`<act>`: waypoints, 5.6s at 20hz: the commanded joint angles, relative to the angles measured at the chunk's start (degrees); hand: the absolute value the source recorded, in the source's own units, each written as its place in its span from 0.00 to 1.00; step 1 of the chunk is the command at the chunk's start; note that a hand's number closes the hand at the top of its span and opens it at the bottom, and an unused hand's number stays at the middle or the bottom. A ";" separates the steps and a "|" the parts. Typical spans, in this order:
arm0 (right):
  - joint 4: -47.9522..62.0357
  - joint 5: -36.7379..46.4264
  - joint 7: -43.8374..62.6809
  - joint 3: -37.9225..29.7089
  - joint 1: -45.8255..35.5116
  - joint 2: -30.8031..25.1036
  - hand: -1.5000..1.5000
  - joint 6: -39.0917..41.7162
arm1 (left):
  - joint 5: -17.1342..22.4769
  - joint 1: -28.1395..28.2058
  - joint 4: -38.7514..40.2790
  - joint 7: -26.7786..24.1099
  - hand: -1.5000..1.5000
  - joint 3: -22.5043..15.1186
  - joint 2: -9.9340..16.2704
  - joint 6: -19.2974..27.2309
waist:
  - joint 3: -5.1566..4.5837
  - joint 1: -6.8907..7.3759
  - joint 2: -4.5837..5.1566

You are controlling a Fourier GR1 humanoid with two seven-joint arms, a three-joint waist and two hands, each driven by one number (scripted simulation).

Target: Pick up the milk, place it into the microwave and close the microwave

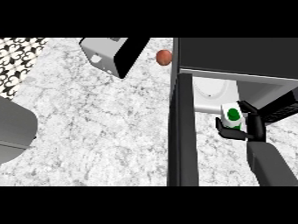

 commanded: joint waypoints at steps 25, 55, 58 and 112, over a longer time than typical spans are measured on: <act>-4.53 3.17 18.74 4.63 -10.65 -2.90 0.00 -6.81 | -3.50 -6.52 3.15 2.33 0.00 -0.44 3.78 0.91 | 0.24 6.59 2.59; 9.80 1.25 27.98 2.99 -30.37 -5.63 0.00 -4.77 | -14.54 -8.49 9.24 0.10 0.00 -9.69 -3.27 -2.83 | 0.51 -1.91 0.94; 10.57 0.34 23.91 2.63 -27.50 -6.22 0.00 1.62 | -16.20 -5.43 6.29 0.47 0.00 -13.93 -5.43 -4.51 | 0.54 -2.93 0.31; -63.63 -28.13 15.46 3.57 61.39 -6.36 0.00 49.47 | -52.22 -42.51 57.30 -13.77 1.00 -68.68 -14.82 26.73 | 0.34 -8.31 -0.83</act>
